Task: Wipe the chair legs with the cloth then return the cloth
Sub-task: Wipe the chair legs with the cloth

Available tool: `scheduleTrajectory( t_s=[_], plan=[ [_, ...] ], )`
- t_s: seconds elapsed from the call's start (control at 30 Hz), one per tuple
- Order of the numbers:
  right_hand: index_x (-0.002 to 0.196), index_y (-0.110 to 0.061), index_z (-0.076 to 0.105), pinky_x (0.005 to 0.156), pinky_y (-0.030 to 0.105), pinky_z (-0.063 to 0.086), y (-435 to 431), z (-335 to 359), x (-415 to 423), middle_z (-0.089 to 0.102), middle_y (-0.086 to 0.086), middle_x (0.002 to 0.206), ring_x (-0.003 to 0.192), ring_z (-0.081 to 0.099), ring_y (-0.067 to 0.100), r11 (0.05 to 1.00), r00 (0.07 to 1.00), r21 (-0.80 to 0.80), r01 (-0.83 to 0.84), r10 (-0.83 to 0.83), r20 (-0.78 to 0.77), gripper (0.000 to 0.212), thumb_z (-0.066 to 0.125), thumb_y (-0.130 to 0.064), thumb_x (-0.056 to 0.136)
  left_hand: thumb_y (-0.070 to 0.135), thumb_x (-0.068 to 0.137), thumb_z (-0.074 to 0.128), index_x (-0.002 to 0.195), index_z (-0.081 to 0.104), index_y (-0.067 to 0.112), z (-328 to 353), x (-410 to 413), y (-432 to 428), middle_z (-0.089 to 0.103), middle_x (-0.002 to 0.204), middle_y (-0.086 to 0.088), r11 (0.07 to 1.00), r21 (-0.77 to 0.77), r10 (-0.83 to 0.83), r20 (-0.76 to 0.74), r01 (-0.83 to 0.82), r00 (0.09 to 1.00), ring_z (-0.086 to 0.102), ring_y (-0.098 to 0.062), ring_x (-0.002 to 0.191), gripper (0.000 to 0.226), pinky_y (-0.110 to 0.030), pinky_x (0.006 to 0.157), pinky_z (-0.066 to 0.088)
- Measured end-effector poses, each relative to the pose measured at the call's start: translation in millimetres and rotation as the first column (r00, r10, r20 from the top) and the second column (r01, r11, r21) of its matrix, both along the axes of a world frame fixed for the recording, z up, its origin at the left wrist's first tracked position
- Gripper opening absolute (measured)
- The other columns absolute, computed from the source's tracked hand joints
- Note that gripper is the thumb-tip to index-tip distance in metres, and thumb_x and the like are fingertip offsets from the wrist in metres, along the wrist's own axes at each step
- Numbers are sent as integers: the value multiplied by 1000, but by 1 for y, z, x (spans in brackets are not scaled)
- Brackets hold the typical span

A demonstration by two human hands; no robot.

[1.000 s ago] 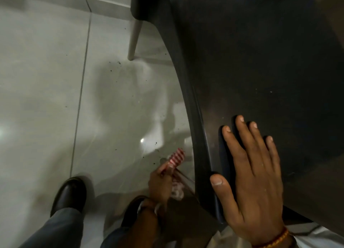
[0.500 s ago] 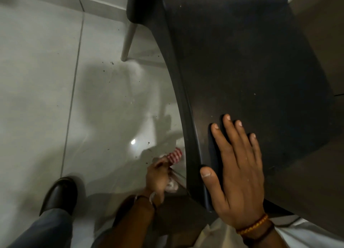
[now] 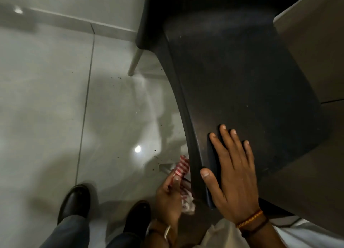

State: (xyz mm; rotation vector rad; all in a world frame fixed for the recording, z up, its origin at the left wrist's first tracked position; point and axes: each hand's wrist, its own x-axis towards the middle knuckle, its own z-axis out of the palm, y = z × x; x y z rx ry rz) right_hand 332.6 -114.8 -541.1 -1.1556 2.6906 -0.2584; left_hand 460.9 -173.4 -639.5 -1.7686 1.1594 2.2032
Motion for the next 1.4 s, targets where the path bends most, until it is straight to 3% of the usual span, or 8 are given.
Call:
scheduleTrajectory(
  t_s=[0.2, 0.37, 0.6, 0.77, 0.9, 1.07, 1.2, 1.4],
  plan=[
    [169, -37, 9, 133, 58, -6, -68, 10, -32, 2, -5, 181, 168, -5, 20, 999, 997, 36, -15, 12, 72, 83, 22, -81, 100, 11, 100, 60, 121, 70, -1, -72, -15, -93, 71, 121, -30, 984, 60, -172, 58, 168, 983, 71, -40, 104, 27, -51, 98, 56],
    [169, -33, 8, 131, 58, -10, -192, 8, -108, -4, -2, 181, 167, -9, 24, 998, 991, -64, 6, 3, 136, 91, 28, -80, 94, 30, 99, 64, 106, 75, 3, -51, -44, -224, 71, 77, -37, 986, -101, 122, -108, -133, 987, 59, -26, 40, 30, -29, 40, 50],
    [170, -21, -2, 132, 55, -6, -230, -11, -124, -9, 0, 181, 167, -3, 25, 991, 985, -58, 124, -116, 125, 106, 31, -84, 92, 33, 103, 54, 118, 69, 12, 7, -135, -321, 73, 102, -29, 868, -353, 217, -364, -349, 906, 64, -35, 76, 29, -47, 70, 56],
    [169, -20, -8, 133, 55, -7, -231, -7, -123, -16, 1, 180, 167, -9, 24, 996, 990, 8, 94, -94, 104, 110, 30, -85, 89, 34, 104, 51, 129, 67, 15, 16, -178, -303, 75, 100, 8, 818, -437, 211, -377, -374, 902, 70, 6, 89, 35, -11, 78, 55],
    [169, -22, -10, 133, 54, -8, -232, -5, -121, -19, -1, 179, 166, -12, 21, 996, 991, 25, 90, -92, 97, 111, 26, -88, 87, 37, 106, 45, 137, 61, 15, -9, -192, -299, 71, 124, -10, 844, -403, 207, -362, -353, 909, 69, -20, 111, 41, -33, 97, 56],
    [168, -26, -10, 134, 47, -10, -230, -9, -120, -18, -5, 179, 166, -13, 14, 997, 993, -2, 81, -81, 89, 114, 21, -95, 84, 27, 106, 47, 120, 69, 10, -91, -203, -334, 73, 118, -14, 895, -295, 266, -253, -336, 930, 70, -25, 105, 32, -42, 98, 55],
    [168, -31, -9, 132, 39, -11, -230, -9, -121, -16, -11, 179, 165, -12, 6, 996, 994, -33, 83, -80, 77, 113, 14, -99, 82, 15, 103, 49, 107, 77, 10, -159, -211, -362, 76, 80, 3, 915, -263, 254, -215, -307, 943, 65, 9, 57, 28, -4, 61, 52],
    [167, -35, -10, 133, 38, -10, -233, -4, -118, -14, -13, 179, 164, -13, 3, 995, 992, -33, 90, -86, 97, 112, 15, -100, 79, 13, 101, 56, 125, 69, -3, -163, -226, -375, 71, 127, -19, 920, -173, 315, -206, -352, 926, 67, -31, 120, 32, -37, 109, 51]
  ],
)
